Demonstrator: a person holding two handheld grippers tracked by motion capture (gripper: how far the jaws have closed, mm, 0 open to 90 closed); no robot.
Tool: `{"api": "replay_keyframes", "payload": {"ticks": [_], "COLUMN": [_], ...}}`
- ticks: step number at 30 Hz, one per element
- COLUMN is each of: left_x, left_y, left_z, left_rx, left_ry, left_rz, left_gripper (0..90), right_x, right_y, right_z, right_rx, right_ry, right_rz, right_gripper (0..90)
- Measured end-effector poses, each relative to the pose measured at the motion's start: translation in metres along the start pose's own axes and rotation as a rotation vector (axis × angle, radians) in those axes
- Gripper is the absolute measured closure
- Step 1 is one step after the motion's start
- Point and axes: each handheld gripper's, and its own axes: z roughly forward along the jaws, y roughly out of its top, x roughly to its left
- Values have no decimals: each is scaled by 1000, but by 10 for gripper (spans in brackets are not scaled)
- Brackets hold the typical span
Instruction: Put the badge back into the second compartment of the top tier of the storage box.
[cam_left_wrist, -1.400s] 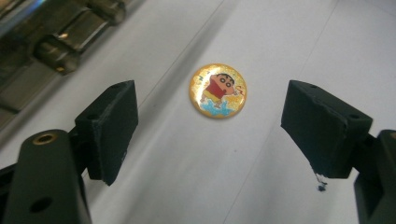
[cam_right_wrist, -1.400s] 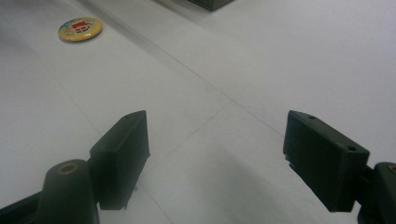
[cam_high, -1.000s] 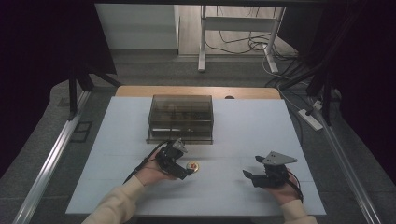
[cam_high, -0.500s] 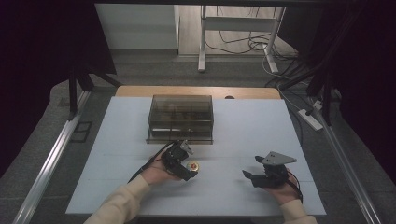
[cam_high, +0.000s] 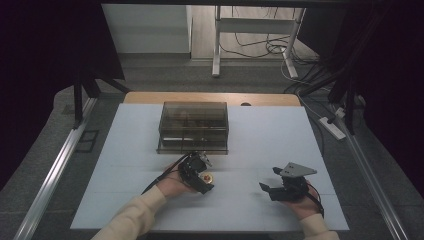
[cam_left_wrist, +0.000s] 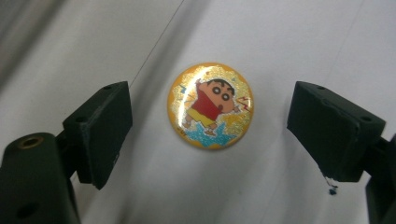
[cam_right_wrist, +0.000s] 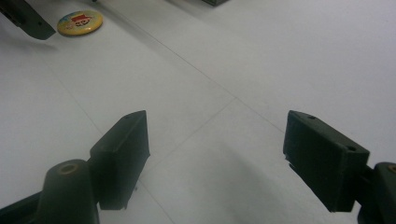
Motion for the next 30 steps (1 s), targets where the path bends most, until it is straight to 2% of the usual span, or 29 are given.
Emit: {"api": "replay_keyframes", "payload": {"ticks": [12,15,22,30], "left_x": [-1,-2,-3,-3], "left_y": [6,6,6,6], "left_z": [4,3,-1,-1], "left_rx": [24,21,17,11], "left_ry": [25,21,15,16], "left_rz": [18,27,45,52], "left_gripper": [174,232,466,470], "right_x": [0,0,0,0], "right_y": [0,0,0,0], "right_z": [0,0,0,0], "right_rx": [2,3,7,5], "right_ry": [1,2,9,1], "right_rz": [0,-1,-5,-7], "right_gripper": [223,223,224,224]}}
